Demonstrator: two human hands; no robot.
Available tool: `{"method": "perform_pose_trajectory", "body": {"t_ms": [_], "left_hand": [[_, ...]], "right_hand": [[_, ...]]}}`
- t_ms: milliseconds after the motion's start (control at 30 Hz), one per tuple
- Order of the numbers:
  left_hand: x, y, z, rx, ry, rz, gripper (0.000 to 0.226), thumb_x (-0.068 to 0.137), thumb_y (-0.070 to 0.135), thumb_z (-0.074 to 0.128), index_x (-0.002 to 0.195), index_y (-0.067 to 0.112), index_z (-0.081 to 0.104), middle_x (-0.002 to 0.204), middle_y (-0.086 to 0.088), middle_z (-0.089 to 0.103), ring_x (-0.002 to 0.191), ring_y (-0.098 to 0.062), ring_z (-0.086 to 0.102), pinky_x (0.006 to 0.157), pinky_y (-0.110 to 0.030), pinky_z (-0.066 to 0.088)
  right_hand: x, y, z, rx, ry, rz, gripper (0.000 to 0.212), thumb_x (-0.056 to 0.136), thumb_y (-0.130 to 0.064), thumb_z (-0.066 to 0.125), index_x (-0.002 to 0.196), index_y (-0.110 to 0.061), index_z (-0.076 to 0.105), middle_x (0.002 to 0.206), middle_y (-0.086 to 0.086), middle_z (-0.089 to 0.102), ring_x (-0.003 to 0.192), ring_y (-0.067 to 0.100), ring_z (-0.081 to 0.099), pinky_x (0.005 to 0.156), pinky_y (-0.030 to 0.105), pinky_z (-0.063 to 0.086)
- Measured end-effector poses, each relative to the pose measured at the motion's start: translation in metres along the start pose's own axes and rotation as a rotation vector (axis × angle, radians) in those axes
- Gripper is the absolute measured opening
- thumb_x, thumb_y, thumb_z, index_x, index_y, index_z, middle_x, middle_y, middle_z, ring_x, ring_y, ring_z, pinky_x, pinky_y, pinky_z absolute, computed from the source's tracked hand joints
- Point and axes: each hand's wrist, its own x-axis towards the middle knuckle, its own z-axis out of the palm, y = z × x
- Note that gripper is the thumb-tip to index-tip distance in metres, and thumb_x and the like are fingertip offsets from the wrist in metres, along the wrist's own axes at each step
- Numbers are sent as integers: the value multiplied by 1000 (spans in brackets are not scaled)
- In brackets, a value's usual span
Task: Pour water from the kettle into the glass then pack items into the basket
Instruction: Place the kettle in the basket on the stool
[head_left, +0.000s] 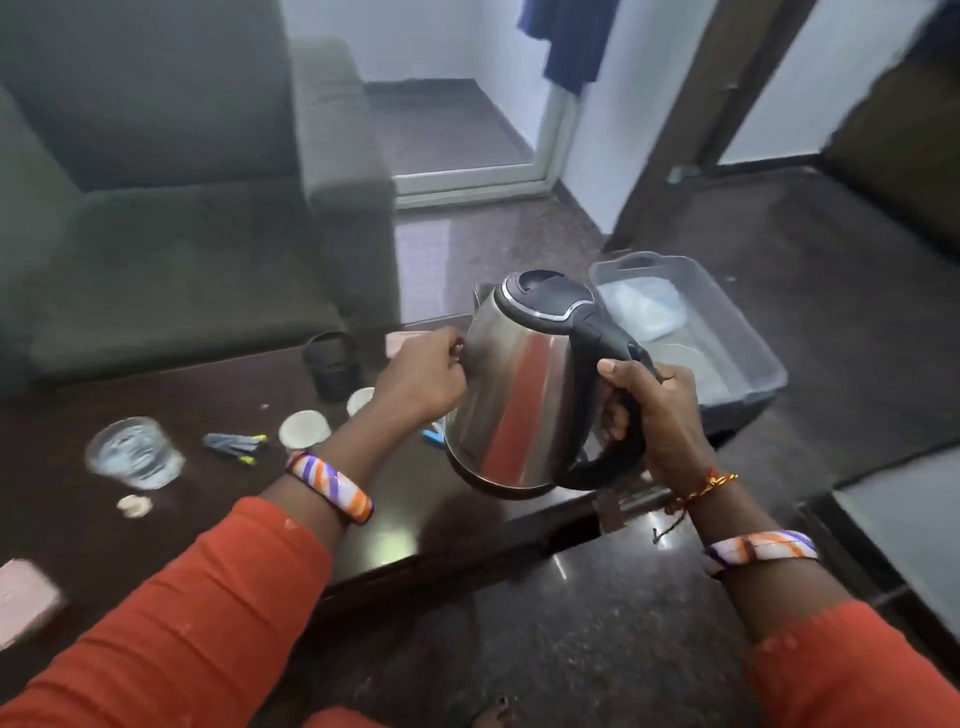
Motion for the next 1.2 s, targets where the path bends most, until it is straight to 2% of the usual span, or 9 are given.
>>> {"method": "perform_pose_trajectory", "body": {"t_ms": [233, 367, 433, 667, 800, 933, 1000, 1100, 1200], "left_hand": [[34, 127, 88, -11, -214, 304, 38, 78, 5, 39, 113, 11, 50, 116, -14, 61, 108, -32, 56, 93, -45, 47], [62, 182, 121, 3, -287, 439, 44, 82, -1, 44, 126, 3, 42, 110, -5, 55, 101, -19, 51, 77, -18, 33], [76, 206, 133, 13, -310, 457, 41, 83, 0, 45, 123, 0, 42, 109, -11, 56, 103, -22, 51, 69, -17, 27], [141, 250, 184, -124, -457, 317, 57, 64, 17, 44, 119, 3, 42, 117, -17, 58, 109, -31, 55, 96, -44, 46], [168, 262, 211, -180, -523, 209, 52, 73, 8, 50, 124, 9, 41, 119, -13, 57, 105, -25, 54, 94, -41, 45], [191, 259, 238, -249, -533, 127, 42, 83, -1, 48, 122, 15, 42, 110, -1, 50, 100, -18, 49, 87, -31, 41], [199, 255, 247, -286, -493, 64, 33, 87, 4, 50, 115, 21, 46, 112, 2, 42, 103, -15, 44, 91, -29, 40], [210, 248, 256, -258, -382, -24, 28, 88, 17, 54, 115, 12, 49, 123, -12, 47, 114, -26, 49, 101, -42, 44], [219, 239, 257, -226, -347, -88, 58, 87, 22, 55, 137, 4, 34, 143, -18, 39, 127, -34, 46, 106, -48, 40]], "right_hand": [[8, -23, -127, 20, 316, -78, 30, 73, -22, 62, 52, -6, 47, 30, -3, 41, 26, 15, 34, 34, 18, 32], [28, -29, -174, 40, 441, -111, 29, 72, -22, 62, 53, -5, 47, 30, -5, 43, 25, 12, 35, 33, 16, 31], [43, -31, -194, 40, 475, -119, 31, 72, -22, 63, 51, -7, 47, 30, -4, 43, 25, 13, 34, 34, 18, 31], [102, -16, -234, 25, 650, -102, 30, 79, -13, 66, 54, -8, 50, 33, -5, 44, 29, 10, 35, 35, 18, 32], [139, 12, -234, 16, 808, -47, 31, 74, -20, 71, 53, -7, 52, 32, -5, 44, 28, 11, 39, 35, 20, 35], [170, 43, -228, -98, 906, 17, 42, 62, -51, 68, 45, -15, 55, 45, 8, 57, 50, 36, 57, 53, 46, 51], [180, 49, -222, -81, 937, 1, 38, 63, -52, 65, 51, -16, 57, 51, 7, 59, 56, 31, 61, 59, 40, 52], [192, 49, -212, -178, 978, -62, 31, 75, -34, 71, 69, -4, 66, 54, -3, 53, 52, 5, 50, 58, 10, 41], [202, 58, -204, -161, 1007, -54, 33, 79, -33, 69, 77, -1, 64, 66, 2, 59, 62, 12, 51, 62, 21, 41]]}}
